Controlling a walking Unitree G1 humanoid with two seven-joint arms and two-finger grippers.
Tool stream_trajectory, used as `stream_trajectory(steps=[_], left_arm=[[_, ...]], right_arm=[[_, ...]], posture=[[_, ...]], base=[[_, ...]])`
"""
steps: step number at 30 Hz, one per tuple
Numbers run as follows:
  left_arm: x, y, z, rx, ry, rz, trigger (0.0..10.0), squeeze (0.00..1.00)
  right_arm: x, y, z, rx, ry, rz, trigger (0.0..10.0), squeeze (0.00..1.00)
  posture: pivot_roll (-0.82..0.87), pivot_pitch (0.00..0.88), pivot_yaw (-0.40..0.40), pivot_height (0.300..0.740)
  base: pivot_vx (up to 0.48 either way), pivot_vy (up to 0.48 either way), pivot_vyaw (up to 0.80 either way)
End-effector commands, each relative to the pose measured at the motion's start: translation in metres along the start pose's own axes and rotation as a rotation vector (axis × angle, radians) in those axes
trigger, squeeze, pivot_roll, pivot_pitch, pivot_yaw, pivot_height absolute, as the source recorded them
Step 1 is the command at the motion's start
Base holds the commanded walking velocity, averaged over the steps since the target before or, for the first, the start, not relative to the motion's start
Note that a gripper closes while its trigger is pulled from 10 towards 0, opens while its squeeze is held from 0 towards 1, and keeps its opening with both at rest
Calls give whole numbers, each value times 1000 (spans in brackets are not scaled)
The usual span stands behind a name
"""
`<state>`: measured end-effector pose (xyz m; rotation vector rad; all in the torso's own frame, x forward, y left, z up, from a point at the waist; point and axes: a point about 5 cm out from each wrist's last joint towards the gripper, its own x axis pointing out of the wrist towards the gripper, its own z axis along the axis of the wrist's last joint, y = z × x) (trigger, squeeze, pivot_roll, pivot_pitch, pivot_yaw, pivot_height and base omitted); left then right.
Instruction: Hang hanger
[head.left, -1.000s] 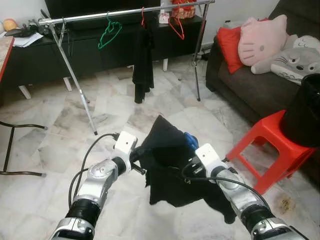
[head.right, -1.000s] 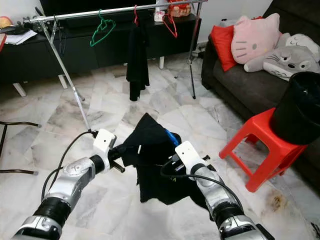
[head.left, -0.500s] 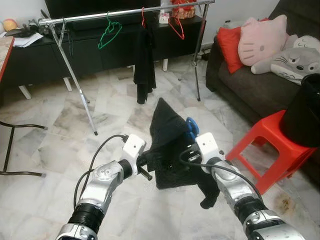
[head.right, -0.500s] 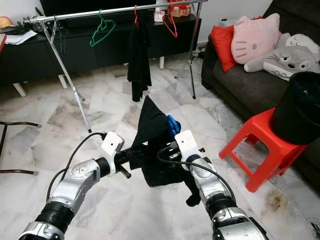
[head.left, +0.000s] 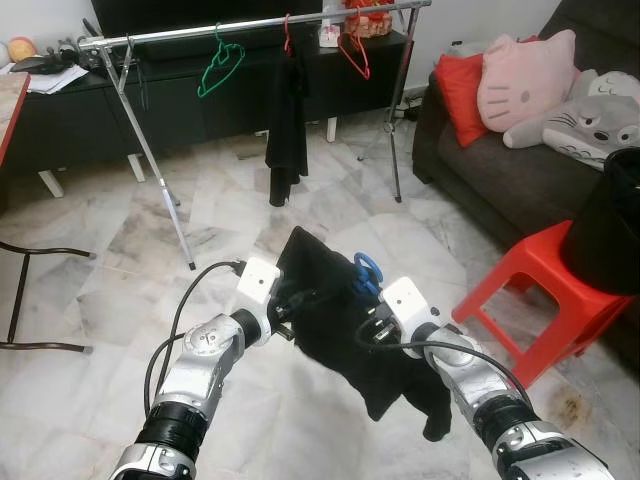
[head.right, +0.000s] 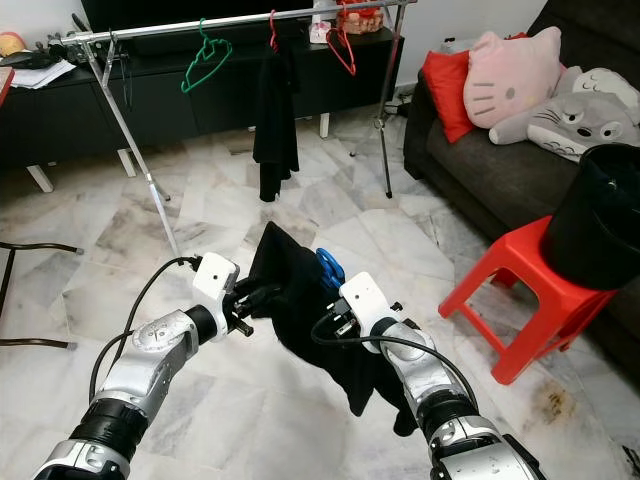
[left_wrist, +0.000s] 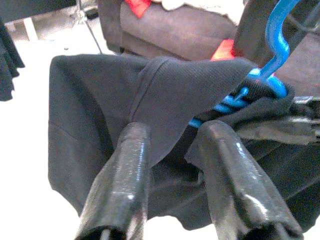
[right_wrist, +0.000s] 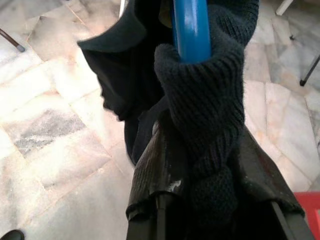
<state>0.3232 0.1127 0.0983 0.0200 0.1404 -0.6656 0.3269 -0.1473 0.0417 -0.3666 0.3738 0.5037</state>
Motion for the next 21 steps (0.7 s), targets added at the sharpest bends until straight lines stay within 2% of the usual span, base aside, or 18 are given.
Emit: stream_trajectory(steps=[1,5,6,10,13,15,18,21], left_arm=[[-10,13,6,35,-10,25,10000,1000],[-19,24,8,79,-1,42,10000,1000],[-24,30,10,124,14,40,10000,1000],[-29,33,11,223,53,2,10000,1000],[-30,30,13,226,46,-34,10000,1000],[-30,23,19,216,24,-112,10000,1000],[-30,17,26,206,-3,-176,10000,1000],[-31,12,39,142,-64,-255,10000,1000]], right_arm=[[-5,-13,9,-45,-71,0,0,0],[-11,-25,11,-72,-93,9,0,0],[-15,-31,13,-76,-113,26,0,0],[-22,-38,15,-77,-143,89,0,0],[-25,-39,16,-89,-163,139,0,0],[-29,-38,15,-101,-164,223,0,0],[-32,-38,11,-117,-146,268,0,0],[-35,-39,9,-124,-142,293,0,0]], posture=[[-39,0,-25,740],[-41,0,-26,740],[-40,0,-27,740],[-41,0,-28,740],[-43,0,-27,740],[-45,0,-27,740],[-50,0,-30,740],[-52,0,-32,740]], base=[[0,0,0],[0,0,0],[0,0,0],[0,0,0],[0,0,0],[0,0,0],[0,0,0],[0,0,0]])
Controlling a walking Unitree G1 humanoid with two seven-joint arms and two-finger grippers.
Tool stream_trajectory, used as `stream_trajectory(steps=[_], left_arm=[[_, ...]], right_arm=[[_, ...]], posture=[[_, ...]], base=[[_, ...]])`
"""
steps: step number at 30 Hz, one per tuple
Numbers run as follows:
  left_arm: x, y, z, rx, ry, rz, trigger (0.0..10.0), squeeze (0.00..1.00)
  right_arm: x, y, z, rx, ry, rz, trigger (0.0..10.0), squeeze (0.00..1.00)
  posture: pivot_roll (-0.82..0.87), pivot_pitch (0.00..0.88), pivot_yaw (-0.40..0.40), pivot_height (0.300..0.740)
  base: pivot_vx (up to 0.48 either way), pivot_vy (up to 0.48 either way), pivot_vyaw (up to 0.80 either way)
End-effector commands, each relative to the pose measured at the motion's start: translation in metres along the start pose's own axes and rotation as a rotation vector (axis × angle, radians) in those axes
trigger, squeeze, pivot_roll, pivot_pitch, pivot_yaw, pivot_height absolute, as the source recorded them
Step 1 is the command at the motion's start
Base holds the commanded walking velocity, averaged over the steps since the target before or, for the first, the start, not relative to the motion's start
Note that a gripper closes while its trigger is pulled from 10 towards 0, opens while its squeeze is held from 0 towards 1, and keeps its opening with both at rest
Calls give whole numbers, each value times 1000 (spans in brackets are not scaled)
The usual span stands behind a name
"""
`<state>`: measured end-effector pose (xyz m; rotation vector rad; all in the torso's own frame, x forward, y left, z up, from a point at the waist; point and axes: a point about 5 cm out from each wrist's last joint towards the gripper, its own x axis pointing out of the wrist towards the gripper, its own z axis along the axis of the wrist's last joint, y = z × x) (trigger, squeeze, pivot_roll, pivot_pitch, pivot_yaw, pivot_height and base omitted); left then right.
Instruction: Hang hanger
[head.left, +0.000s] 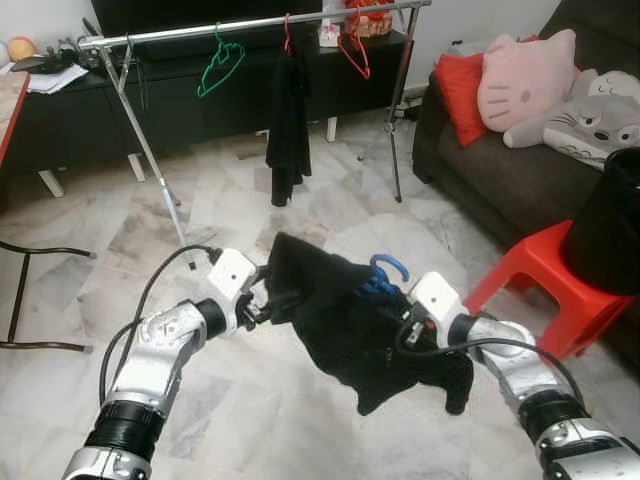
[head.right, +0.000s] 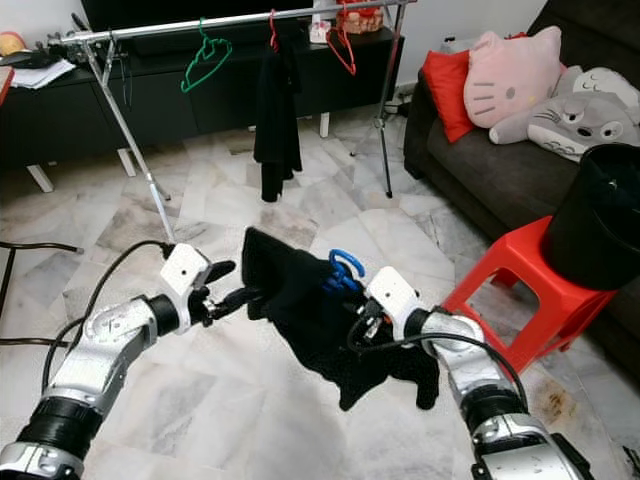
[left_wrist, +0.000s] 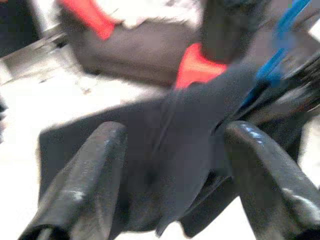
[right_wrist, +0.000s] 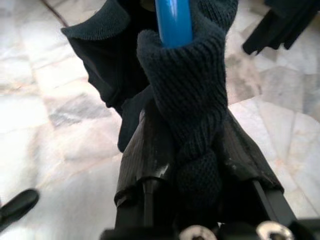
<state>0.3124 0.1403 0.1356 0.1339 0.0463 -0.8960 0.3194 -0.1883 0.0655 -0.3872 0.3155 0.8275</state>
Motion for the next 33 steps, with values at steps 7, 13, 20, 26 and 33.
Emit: stream_trajectory(steps=[7,13,20,26,33], left_arm=[[1,-17,21,-7,-22,-247,10000,1000],[5,-25,9,25,63,-315,10000,1000],[12,-16,16,76,21,-188,10000,439],[13,-17,13,50,45,-245,10000,0],[14,-27,4,70,114,-353,10000,0]], right_arm=[[-5,-1,9,-39,-45,96,0,0],[-7,5,8,-52,-29,196,0,0],[-10,8,12,-75,-45,254,0,0],[-8,10,14,-98,-39,276,0,0],[-4,21,20,-113,-68,347,0,0]], posture=[[-45,0,-31,740],[-49,0,-31,740],[-50,0,-33,740],[-48,0,-34,740],[-54,0,-25,740]], base=[[0,0,0],[0,0,0],[0,0,0],[0,0,0],[0,0,0]])
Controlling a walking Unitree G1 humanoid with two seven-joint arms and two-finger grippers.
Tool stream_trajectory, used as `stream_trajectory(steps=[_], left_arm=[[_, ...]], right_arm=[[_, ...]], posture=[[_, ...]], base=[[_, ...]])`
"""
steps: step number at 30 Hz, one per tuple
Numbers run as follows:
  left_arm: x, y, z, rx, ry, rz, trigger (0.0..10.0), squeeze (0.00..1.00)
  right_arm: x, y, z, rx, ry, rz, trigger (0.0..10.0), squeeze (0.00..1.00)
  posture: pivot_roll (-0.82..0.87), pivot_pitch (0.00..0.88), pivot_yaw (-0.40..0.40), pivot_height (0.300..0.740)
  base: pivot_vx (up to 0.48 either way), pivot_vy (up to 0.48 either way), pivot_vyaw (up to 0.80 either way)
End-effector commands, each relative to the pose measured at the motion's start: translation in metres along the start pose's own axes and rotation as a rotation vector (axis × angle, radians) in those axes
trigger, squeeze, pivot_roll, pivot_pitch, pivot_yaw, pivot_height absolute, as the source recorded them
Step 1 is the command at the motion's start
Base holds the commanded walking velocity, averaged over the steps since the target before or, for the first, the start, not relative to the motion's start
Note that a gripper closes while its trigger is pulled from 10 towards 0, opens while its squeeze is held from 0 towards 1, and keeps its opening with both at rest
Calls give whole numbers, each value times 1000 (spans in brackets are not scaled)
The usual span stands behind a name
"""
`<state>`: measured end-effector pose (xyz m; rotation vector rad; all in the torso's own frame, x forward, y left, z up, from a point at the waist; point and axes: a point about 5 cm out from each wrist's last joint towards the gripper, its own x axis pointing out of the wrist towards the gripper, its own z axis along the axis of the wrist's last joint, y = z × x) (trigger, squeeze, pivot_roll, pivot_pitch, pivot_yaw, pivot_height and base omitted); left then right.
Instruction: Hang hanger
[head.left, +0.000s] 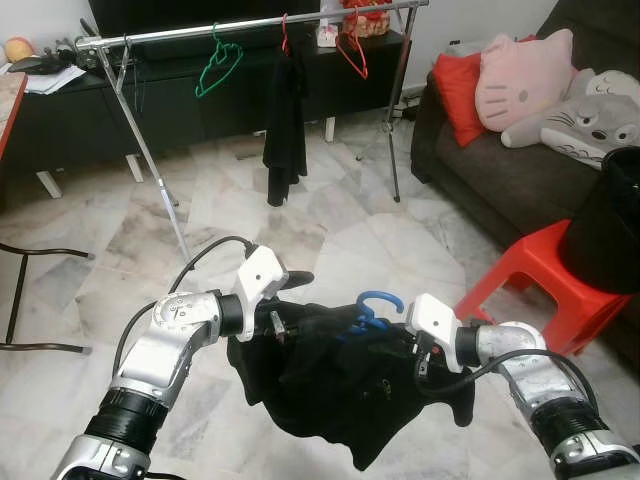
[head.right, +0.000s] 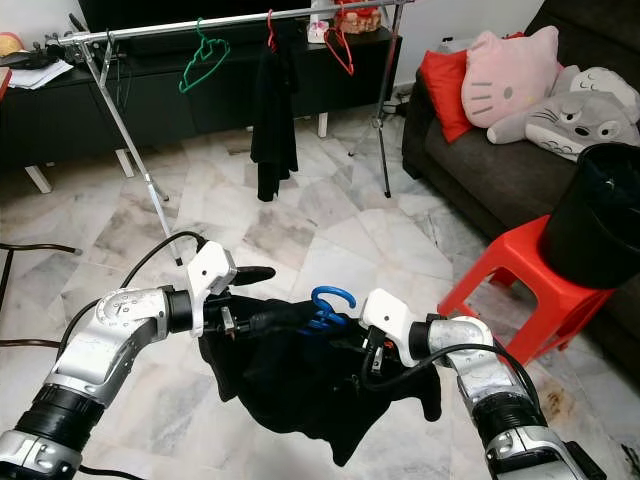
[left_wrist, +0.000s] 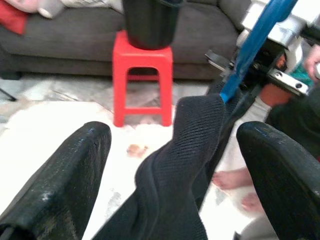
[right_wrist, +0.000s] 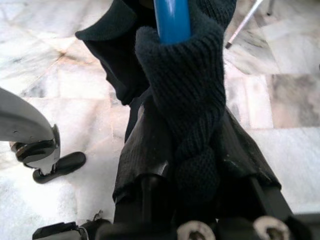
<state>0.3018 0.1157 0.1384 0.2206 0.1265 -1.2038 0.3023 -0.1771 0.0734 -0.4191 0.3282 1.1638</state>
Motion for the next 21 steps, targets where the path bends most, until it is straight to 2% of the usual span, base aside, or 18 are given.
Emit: stream_trajectory(steps=[1,5,18,20,21], left_arm=[[4,-4,-3,24,39,-48,10000,0],[9,-9,-5,29,50,-80,10000,0],[10,-13,-11,57,104,-107,10000,0],[12,-13,-13,64,114,-99,8431,0],[12,-13,-13,64,114,-98,8431,0]], right_arm=[[5,2,11,-30,-50,33,0,0],[8,6,18,-44,-70,81,0,0],[7,5,26,-56,-84,85,0,0],[9,7,26,-55,-89,89,0,0],[9,8,27,-55,-90,90,0,0]], posture=[[-54,0,-25,740],[-53,0,-24,740],[-54,0,-25,740],[-54,0,-25,740],[-54,0,-25,740]], base=[[0,0,0],[0,0,0],[0,0,0],[0,0,0],[0,0,0]])
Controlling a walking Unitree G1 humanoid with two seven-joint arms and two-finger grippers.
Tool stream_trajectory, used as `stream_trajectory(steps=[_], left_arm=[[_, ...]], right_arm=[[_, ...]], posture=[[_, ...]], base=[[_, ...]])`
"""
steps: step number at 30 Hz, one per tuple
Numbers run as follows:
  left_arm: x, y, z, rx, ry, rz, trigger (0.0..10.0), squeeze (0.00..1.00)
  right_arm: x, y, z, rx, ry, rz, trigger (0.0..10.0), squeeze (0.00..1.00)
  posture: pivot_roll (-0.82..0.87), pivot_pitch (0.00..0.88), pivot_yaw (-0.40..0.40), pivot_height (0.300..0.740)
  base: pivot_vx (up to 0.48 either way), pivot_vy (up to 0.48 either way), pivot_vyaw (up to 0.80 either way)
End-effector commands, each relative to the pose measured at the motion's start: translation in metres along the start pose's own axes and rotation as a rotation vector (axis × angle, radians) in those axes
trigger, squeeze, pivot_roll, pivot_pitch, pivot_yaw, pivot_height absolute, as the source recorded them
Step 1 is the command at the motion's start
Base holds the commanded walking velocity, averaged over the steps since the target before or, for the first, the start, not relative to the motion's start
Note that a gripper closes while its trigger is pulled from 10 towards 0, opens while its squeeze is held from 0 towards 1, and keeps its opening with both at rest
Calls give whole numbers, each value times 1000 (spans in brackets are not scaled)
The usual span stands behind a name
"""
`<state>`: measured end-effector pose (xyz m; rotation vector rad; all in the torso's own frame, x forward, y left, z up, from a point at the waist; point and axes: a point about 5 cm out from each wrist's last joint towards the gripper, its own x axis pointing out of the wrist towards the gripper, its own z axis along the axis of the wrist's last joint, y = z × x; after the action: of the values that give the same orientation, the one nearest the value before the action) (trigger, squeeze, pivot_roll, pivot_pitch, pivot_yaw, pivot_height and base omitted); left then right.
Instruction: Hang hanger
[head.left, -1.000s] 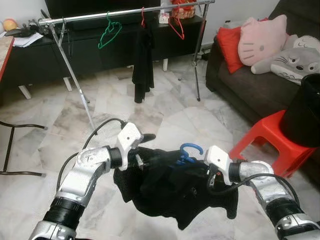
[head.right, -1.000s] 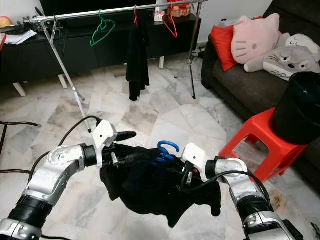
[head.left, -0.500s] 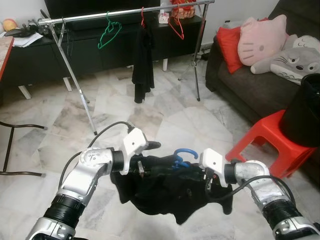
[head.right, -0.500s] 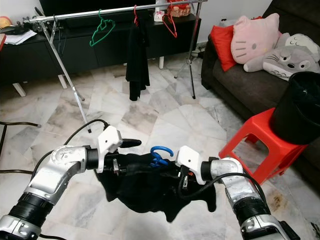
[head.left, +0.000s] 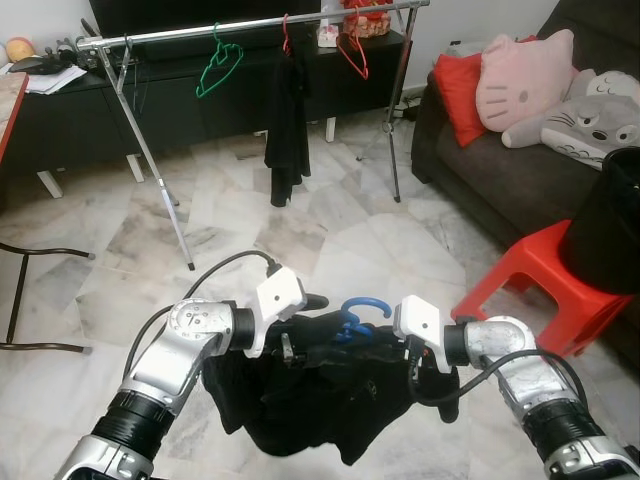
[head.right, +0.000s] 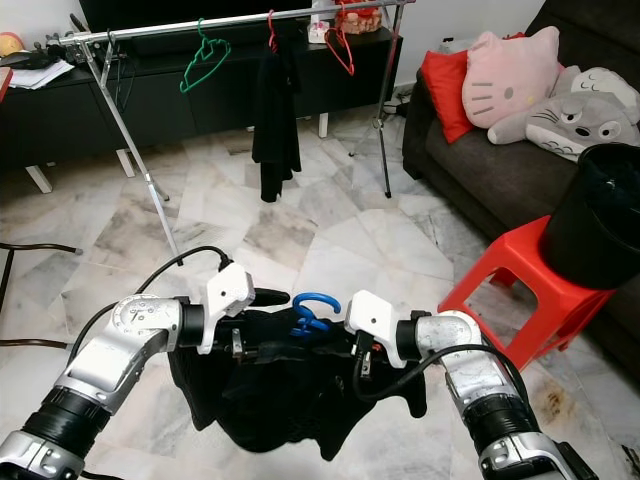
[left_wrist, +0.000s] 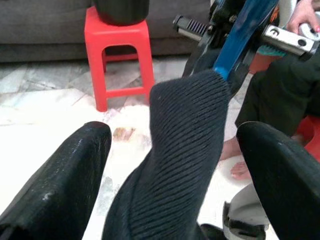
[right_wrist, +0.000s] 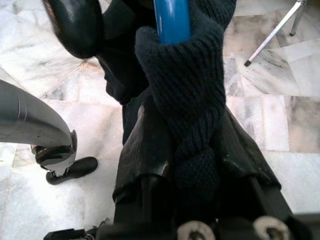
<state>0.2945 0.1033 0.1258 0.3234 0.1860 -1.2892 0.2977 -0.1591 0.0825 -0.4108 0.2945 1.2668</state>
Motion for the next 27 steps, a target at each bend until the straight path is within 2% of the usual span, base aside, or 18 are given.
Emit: stream_trajectory(steps=[1,2,3,4,27], left_arm=[[2,-1,-4,5,21,-5,5647,0],[2,-1,-4,2,16,-2,3137,0],[2,-1,-4,2,16,-2,3137,0],[2,-1,-3,0,13,-1,0,0],[3,-1,-2,-2,8,-16,0,0]], right_arm=[[1,-1,10,-23,-50,0,0,0],[2,-1,11,-22,-51,2,0,0],[2,-1,11,-22,-51,2,0,0],[2,0,11,-22,-52,4,0,0],[6,1,12,-22,-49,6,0,0]], posture=[[-54,0,-25,740],[-54,0,-25,740],[-54,0,-25,740],[-53,0,-25,740],[-50,0,-24,740]], base=[[0,0,0],[0,0,0],[0,0,0],[0,0,0],[0,0,0]])
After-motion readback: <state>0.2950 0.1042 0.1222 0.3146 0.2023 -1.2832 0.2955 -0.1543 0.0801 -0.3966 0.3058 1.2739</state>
